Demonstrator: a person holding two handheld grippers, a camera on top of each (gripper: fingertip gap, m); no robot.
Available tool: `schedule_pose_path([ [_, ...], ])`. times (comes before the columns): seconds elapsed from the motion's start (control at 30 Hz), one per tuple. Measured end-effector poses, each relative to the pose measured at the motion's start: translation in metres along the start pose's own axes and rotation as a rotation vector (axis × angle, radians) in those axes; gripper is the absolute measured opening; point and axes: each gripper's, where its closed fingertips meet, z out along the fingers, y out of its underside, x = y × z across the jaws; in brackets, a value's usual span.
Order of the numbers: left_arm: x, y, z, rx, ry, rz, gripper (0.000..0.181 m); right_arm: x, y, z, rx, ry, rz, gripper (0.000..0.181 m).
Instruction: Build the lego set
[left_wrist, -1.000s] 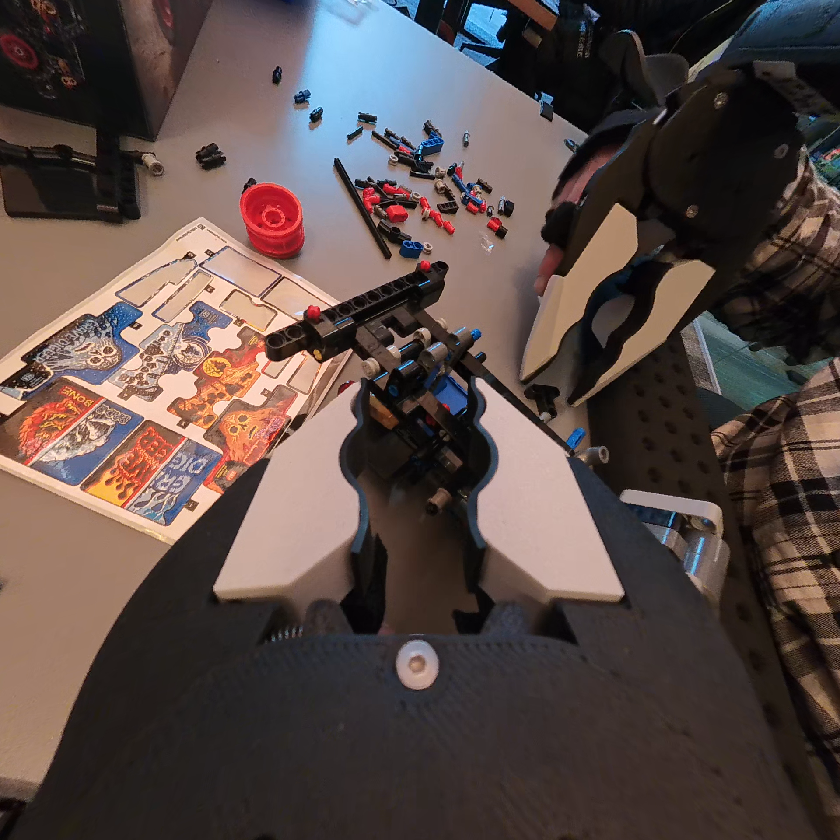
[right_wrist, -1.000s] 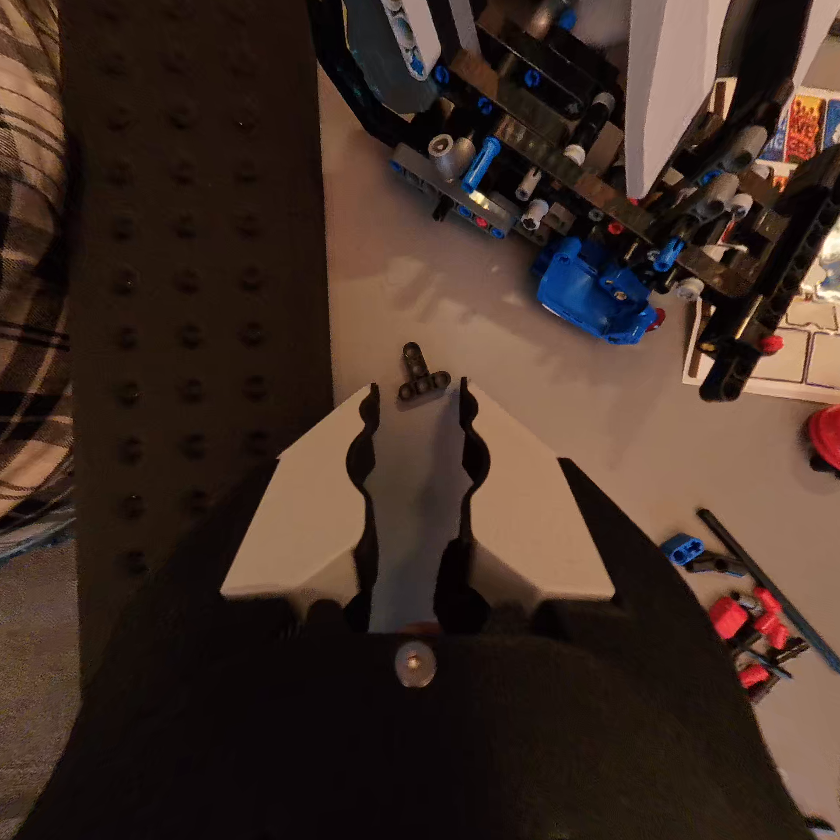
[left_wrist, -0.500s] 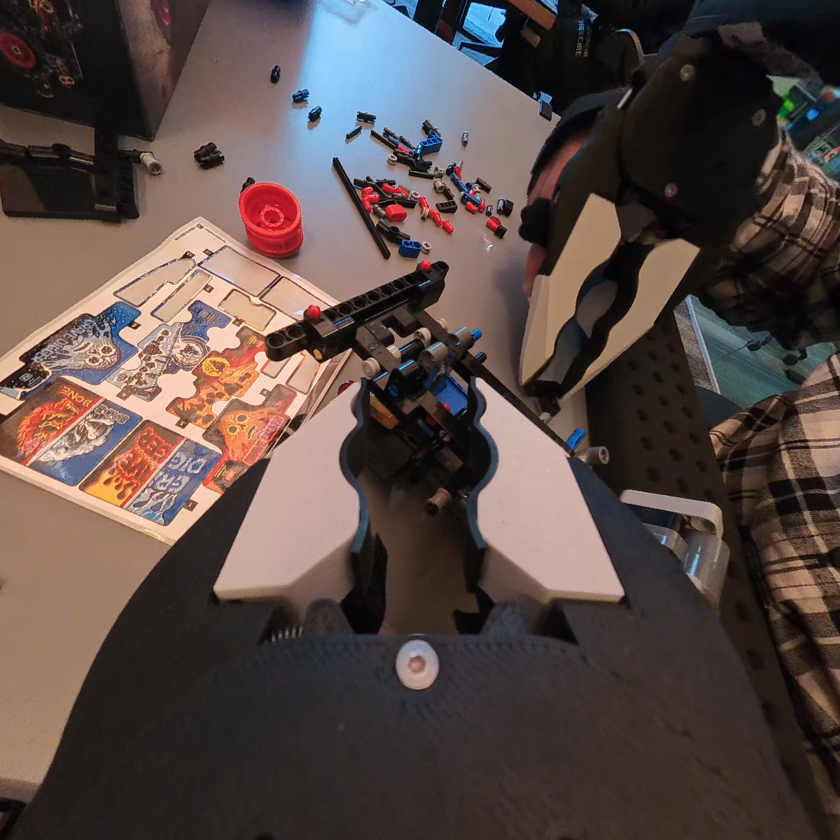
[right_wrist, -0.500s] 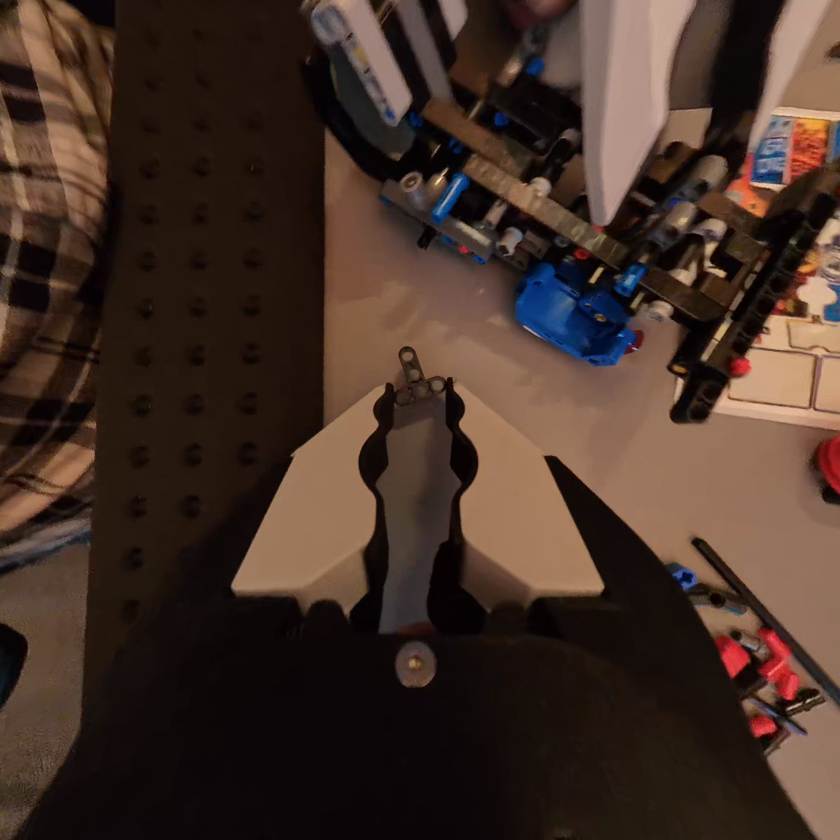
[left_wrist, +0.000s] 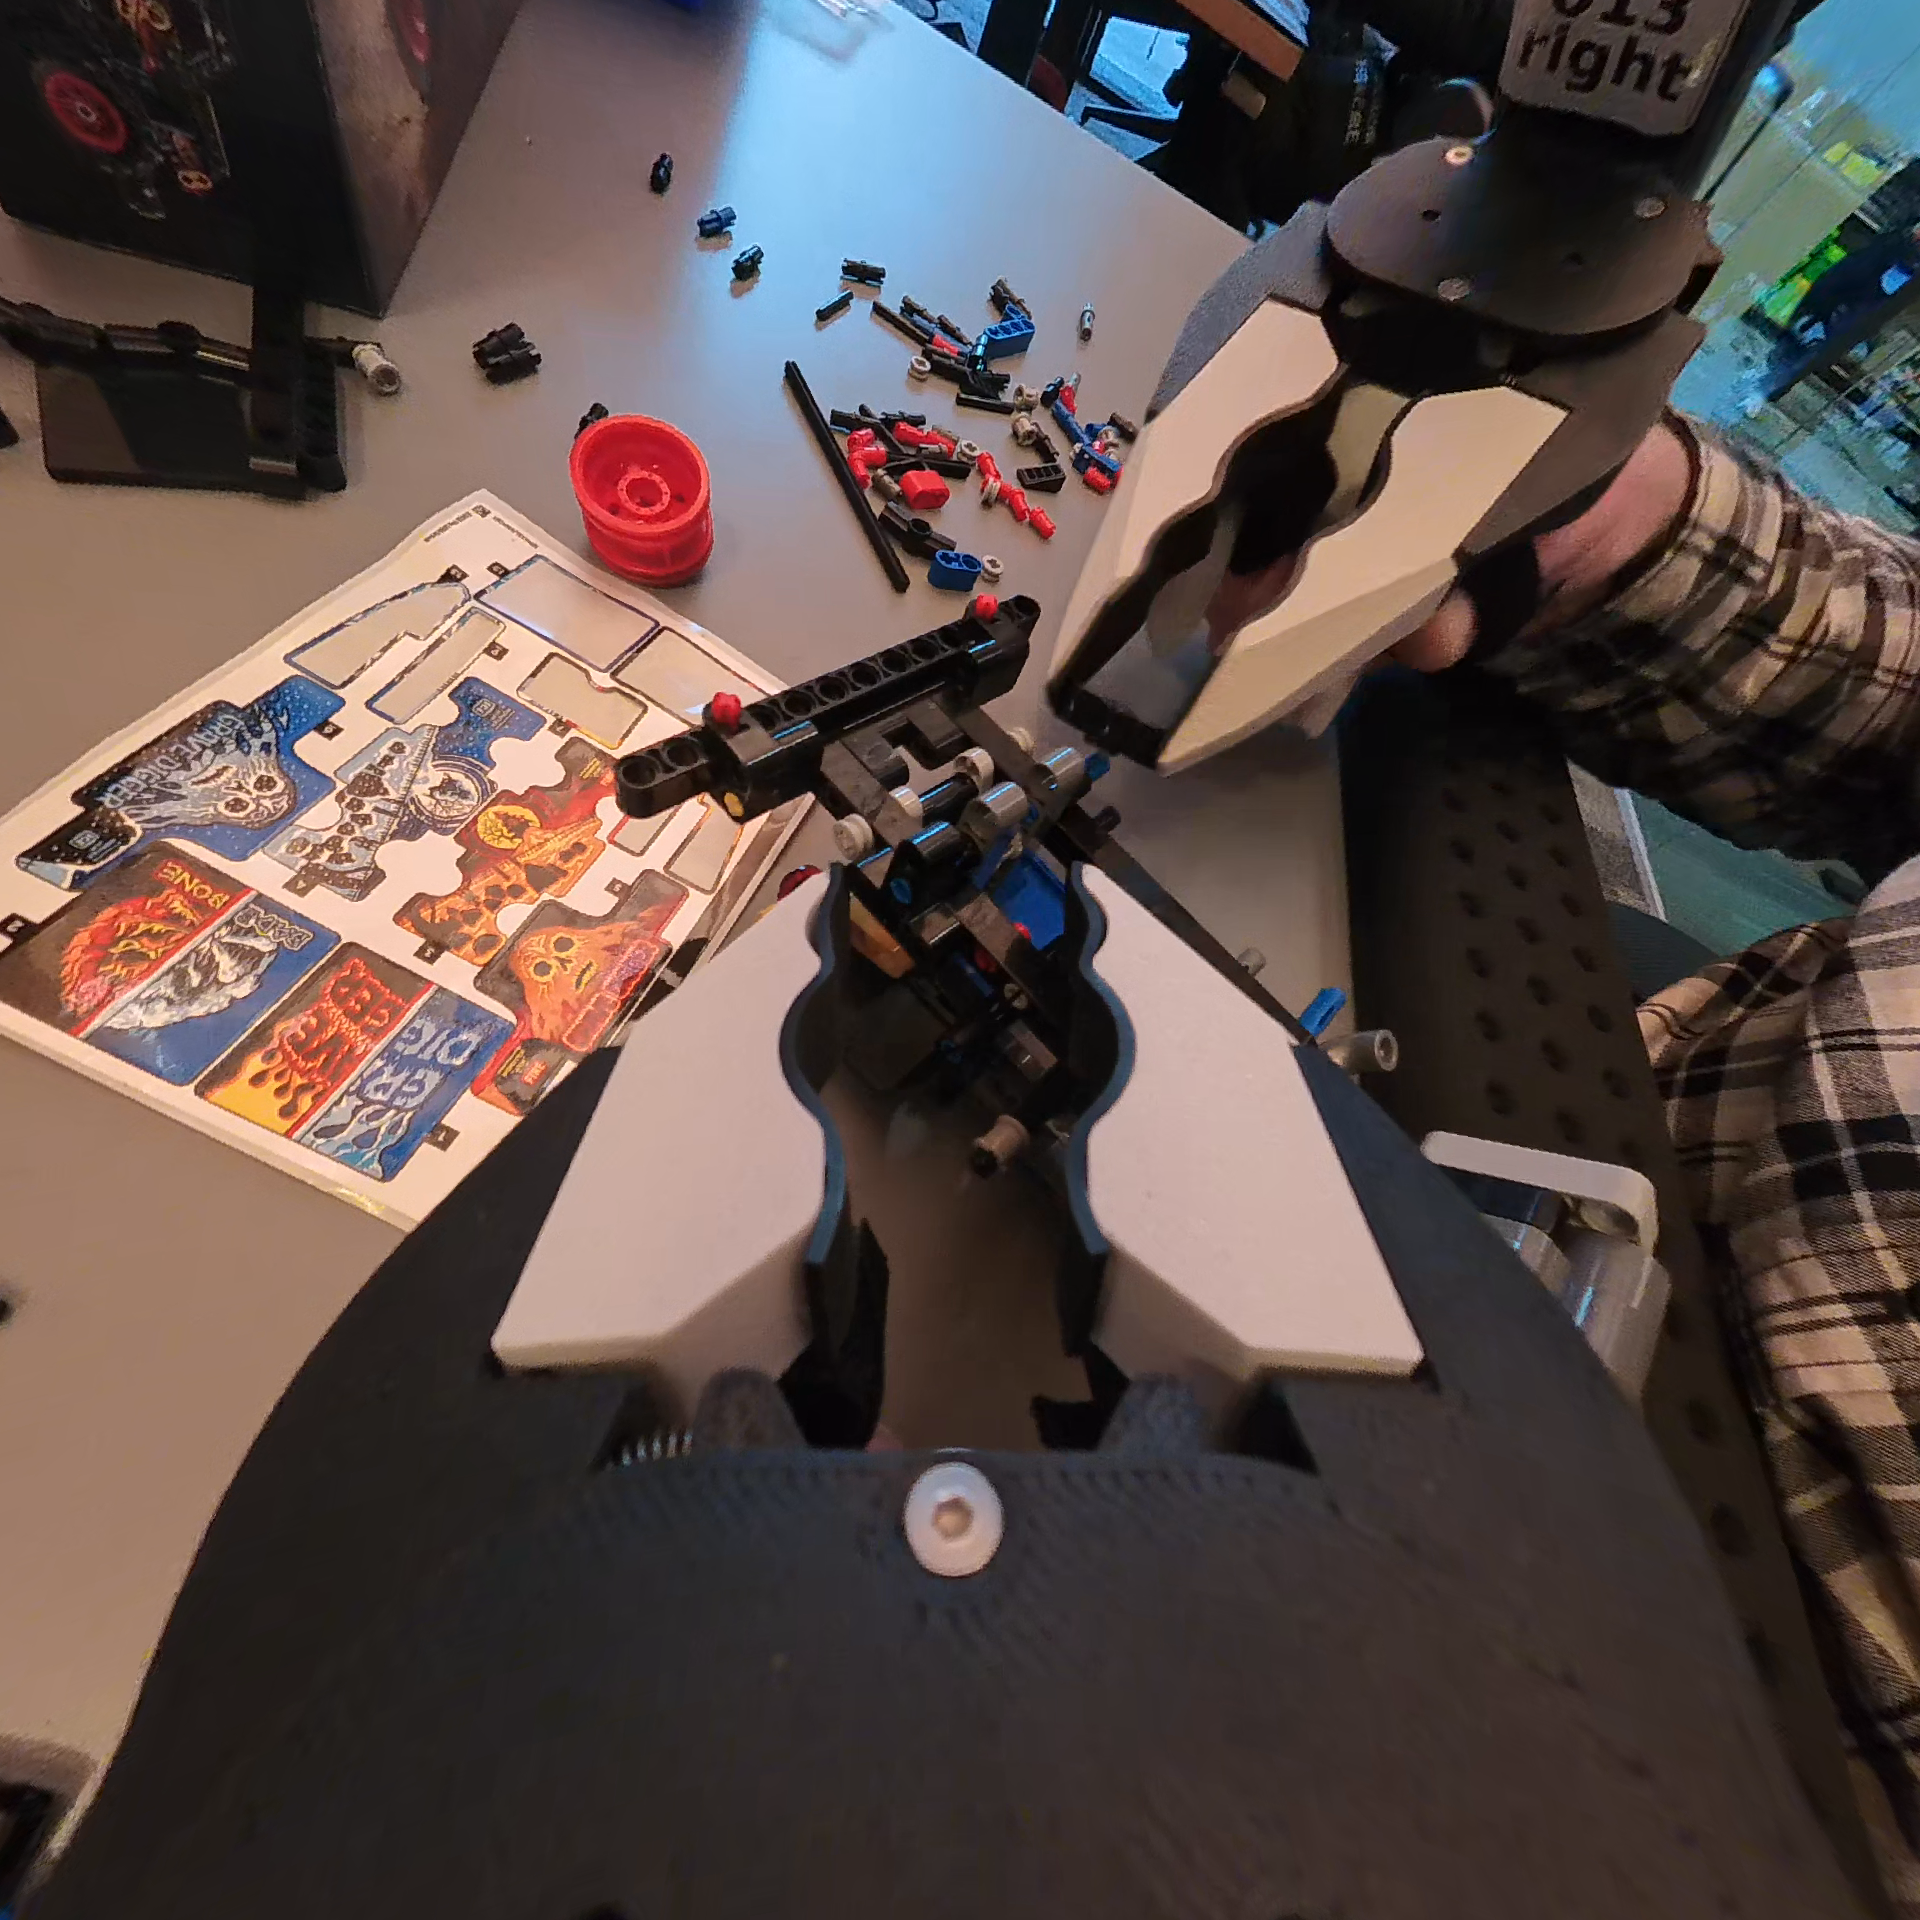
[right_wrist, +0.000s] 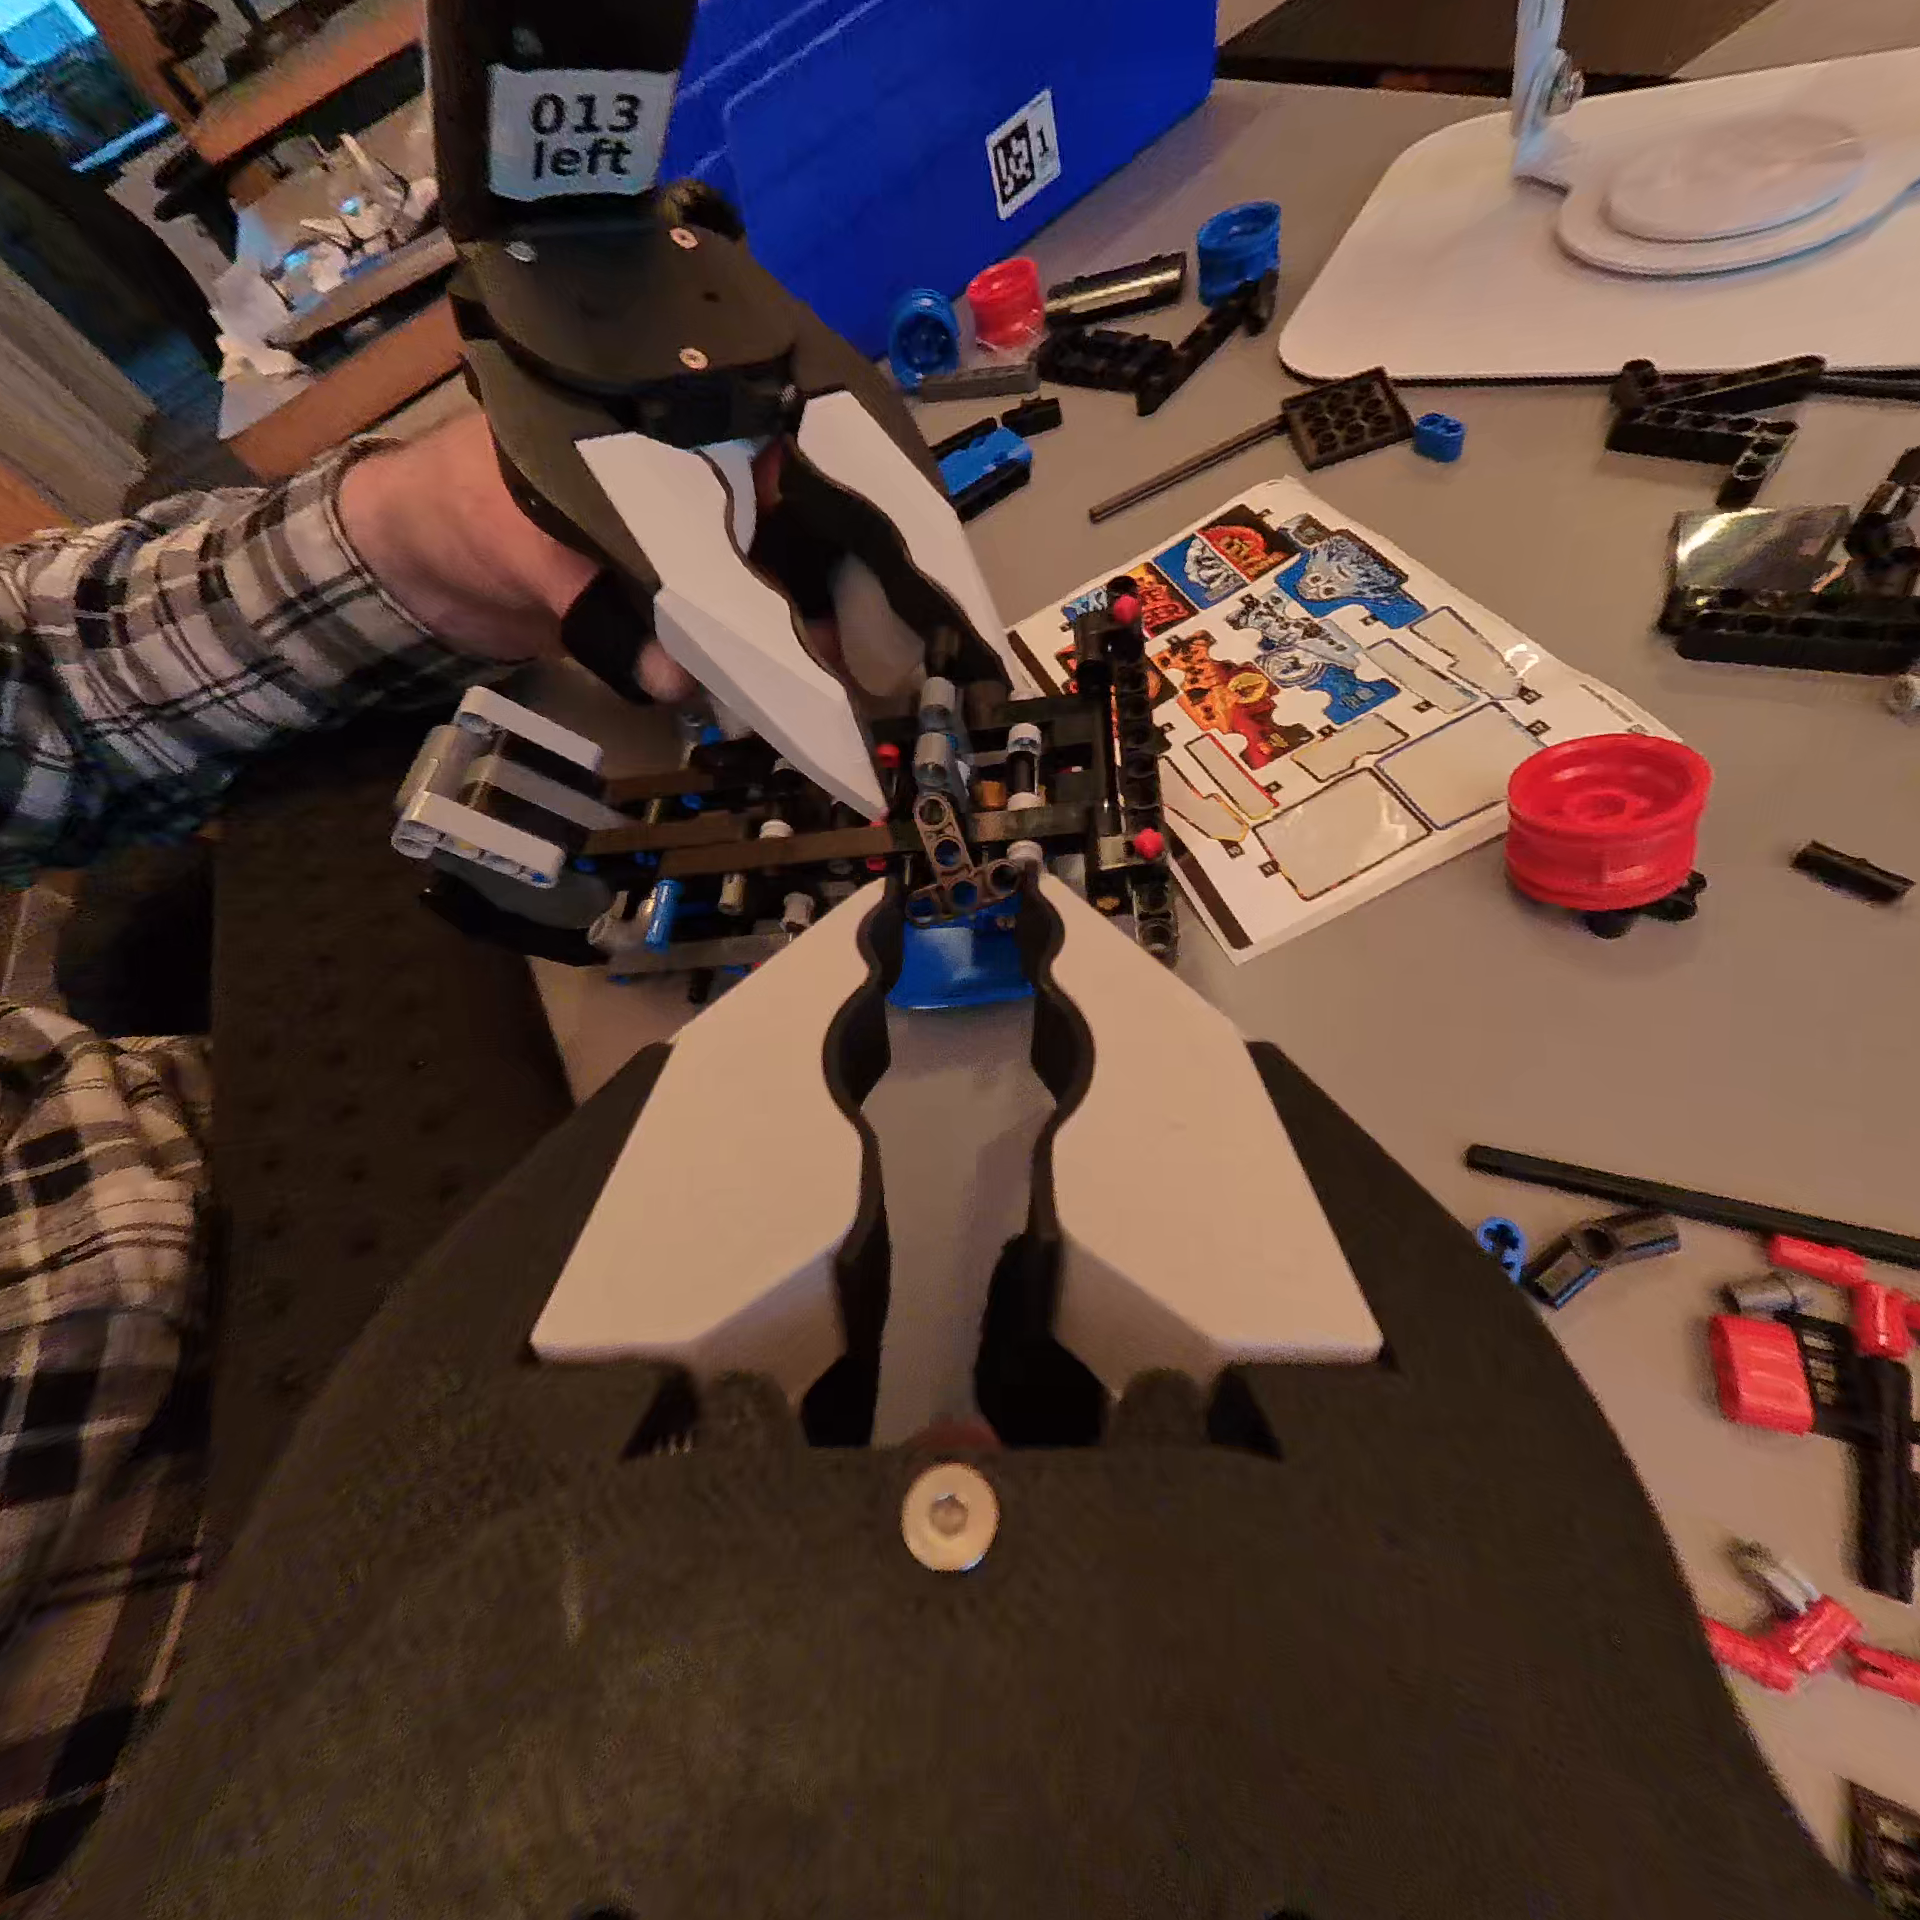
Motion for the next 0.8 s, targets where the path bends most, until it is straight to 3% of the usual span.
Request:
schedule_pose_path([
  [0.8, -0.0023, -0.0022, 0.0005, 0.026, -0.041, -0.009, 0.039, 0.0005, 0.0056, 0.0075, 0.031, 0.058, 0.139, 0.020],
])
